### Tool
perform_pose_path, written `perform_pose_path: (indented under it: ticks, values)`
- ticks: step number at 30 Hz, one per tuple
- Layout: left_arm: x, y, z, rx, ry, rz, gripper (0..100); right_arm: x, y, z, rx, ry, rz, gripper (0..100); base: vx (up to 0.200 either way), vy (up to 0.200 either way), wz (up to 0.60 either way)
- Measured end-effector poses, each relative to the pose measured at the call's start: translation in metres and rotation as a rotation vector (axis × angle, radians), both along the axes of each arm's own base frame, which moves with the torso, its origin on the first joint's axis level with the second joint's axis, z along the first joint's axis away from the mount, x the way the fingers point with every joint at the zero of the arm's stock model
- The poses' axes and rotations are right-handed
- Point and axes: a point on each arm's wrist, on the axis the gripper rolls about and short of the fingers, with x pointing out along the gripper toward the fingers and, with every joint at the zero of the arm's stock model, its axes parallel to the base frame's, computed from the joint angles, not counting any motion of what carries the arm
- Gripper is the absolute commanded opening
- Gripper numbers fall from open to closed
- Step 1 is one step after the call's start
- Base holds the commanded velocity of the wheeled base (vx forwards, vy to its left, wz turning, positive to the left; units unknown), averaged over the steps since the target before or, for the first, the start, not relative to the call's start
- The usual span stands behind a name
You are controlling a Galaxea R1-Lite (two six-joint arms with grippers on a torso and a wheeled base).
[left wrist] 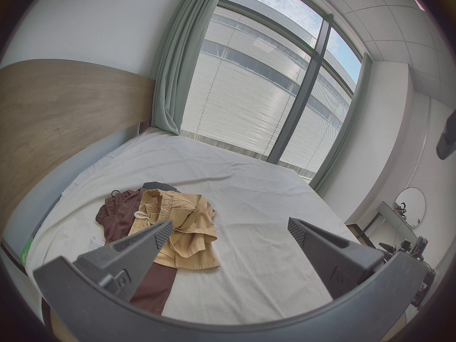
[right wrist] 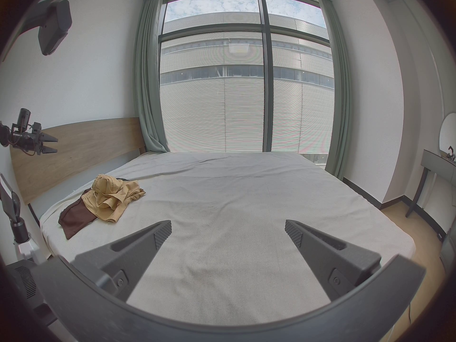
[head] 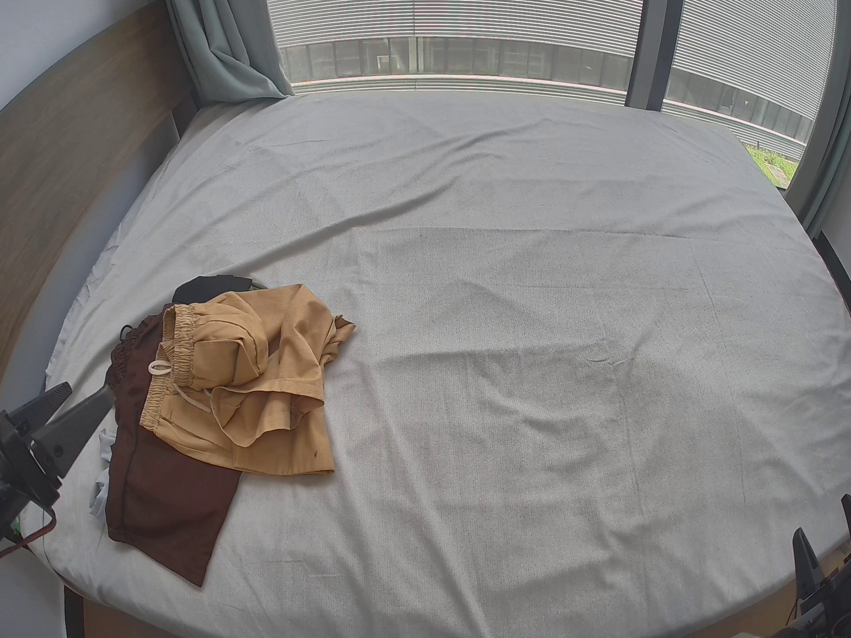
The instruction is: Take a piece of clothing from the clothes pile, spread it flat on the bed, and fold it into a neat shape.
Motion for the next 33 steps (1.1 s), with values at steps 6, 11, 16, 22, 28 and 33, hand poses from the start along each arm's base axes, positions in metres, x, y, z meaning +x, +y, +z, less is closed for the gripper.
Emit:
perform_pose_path:
  ticks: [6, 11, 16, 22, 28, 33]
  values:
    - [0.016, 0.006, 0.005, -0.014, 0.000, -0.033, 100, 0.000, 0.000, 0.000, 0.000, 0.000, 0.000, 100, 0.000, 0.000, 0.00]
    - [0.031, 0.016, 0.006, -0.030, 0.010, -0.097, 100, 0.000, 0.000, 0.000, -0.001, 0.000, -0.001, 100, 0.000, 0.000, 0.00]
    - [0.051, 0.030, 0.006, -0.050, 0.043, -0.106, 100, 0.000, 0.000, 0.000, -0.003, 0.000, -0.001, 100, 0.000, 0.000, 0.00]
    - [0.078, 0.042, 0.005, -0.064, 0.073, -0.107, 100, 0.000, 0.000, 0.000, -0.002, 0.000, 0.000, 100, 0.000, 0.000, 0.00]
    - [0.102, 0.049, -0.001, -0.073, 0.095, -0.110, 100, 0.000, 0.000, 0.000, -0.002, 0.000, 0.000, 100, 0.000, 0.000, 0.00]
    - [0.121, 0.055, -0.009, -0.080, 0.116, -0.110, 100, 0.000, 0.000, 0.000, -0.001, 0.000, 0.000, 100, 0.000, 0.000, 0.00]
